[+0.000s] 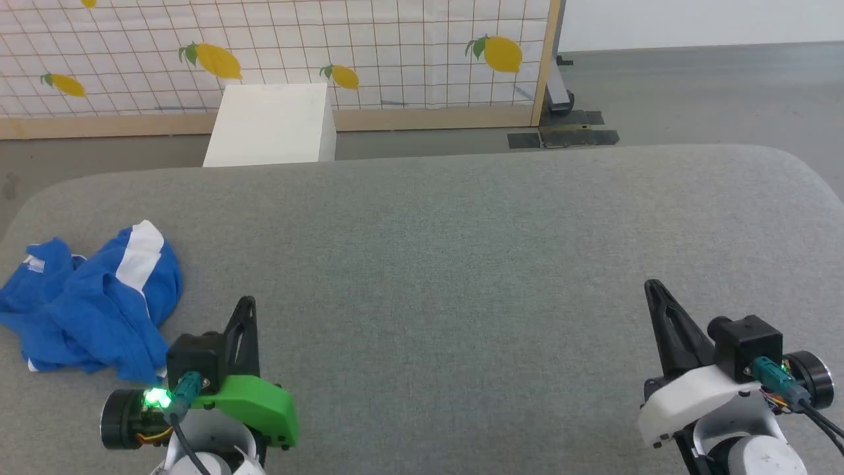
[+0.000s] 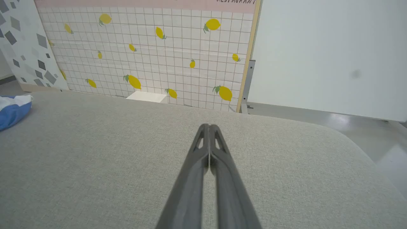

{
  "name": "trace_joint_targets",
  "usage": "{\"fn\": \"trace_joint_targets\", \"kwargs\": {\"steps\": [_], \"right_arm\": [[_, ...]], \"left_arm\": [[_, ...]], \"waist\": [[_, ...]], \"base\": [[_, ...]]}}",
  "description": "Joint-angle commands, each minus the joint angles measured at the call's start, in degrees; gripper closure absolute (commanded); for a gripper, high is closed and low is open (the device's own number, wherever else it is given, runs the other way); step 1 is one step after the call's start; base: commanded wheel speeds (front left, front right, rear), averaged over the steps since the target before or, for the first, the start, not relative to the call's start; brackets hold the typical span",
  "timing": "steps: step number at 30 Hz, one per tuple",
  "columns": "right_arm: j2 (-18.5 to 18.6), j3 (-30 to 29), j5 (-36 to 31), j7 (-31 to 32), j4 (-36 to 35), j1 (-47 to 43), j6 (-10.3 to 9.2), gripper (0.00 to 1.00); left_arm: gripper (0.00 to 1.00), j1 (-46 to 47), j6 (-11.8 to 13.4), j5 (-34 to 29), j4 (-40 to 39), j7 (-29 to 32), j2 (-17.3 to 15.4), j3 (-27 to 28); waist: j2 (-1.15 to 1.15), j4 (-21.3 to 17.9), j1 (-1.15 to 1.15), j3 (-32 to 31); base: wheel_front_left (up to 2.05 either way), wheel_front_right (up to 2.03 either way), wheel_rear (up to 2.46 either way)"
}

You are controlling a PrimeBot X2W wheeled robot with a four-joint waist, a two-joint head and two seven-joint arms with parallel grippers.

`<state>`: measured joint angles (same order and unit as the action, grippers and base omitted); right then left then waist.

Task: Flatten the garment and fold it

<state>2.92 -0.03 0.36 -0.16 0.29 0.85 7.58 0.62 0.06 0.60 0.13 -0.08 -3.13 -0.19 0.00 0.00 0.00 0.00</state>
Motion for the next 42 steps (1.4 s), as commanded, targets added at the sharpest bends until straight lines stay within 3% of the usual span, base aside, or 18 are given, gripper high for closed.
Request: {"fn": "trace_joint_targets", "kwargs": {"steps": [1, 5, 6, 26, 42], "right_arm": [[0.0, 0.0, -0.4, 0.2, -0.3, -0.8, -0.09, 1.0], [0.0, 0.0, -0.4, 0.2, -0.3, -0.8, -0.09, 1.0], [0.0, 0.0, 0.0, 0.0, 0.0, 0.0, 0.0, 0.0], [0.0, -0.6, 2.4, -2.0, 2.0, -0.4, 0.0, 0.0], [0.0, -0.7, 5.7, -4.4, 4.1, -0.9, -0.02, 0.0]], "left_arm": [[1.0, -0.6, -0.1, -0.6, -0.1, 0.1, 0.2, 0.2], [1.0, -0.6, -0.1, -0.6, -0.1, 0.1, 0.2, 0.2], [0.0, 0.0, 0.0, 0.0, 0.0, 0.0, 0.0, 0.0], [0.0, 0.2, 0.7, 1.3, 1.2, -2.0, 0.0, -1.4], [0.0, -0.1, 1.6, 2.7, 2.2, -4.4, 0.1, -1.7]], "waist": [[0.0, 0.0, 0.0, 0.0], [0.0, 0.0, 0.0, 0.0], [0.0, 0.0, 0.0, 0.0], [0.0, 0.8, 0.0, 0.0], [0.0, 6.7, 0.0, 0.1]], "base": [[0.0, 0.0, 0.0], [0.0, 0.0, 0.0], [0.0, 0.0, 0.0], [0.0, 0.0, 0.0], [0.0, 0.0, 0.0]]}}
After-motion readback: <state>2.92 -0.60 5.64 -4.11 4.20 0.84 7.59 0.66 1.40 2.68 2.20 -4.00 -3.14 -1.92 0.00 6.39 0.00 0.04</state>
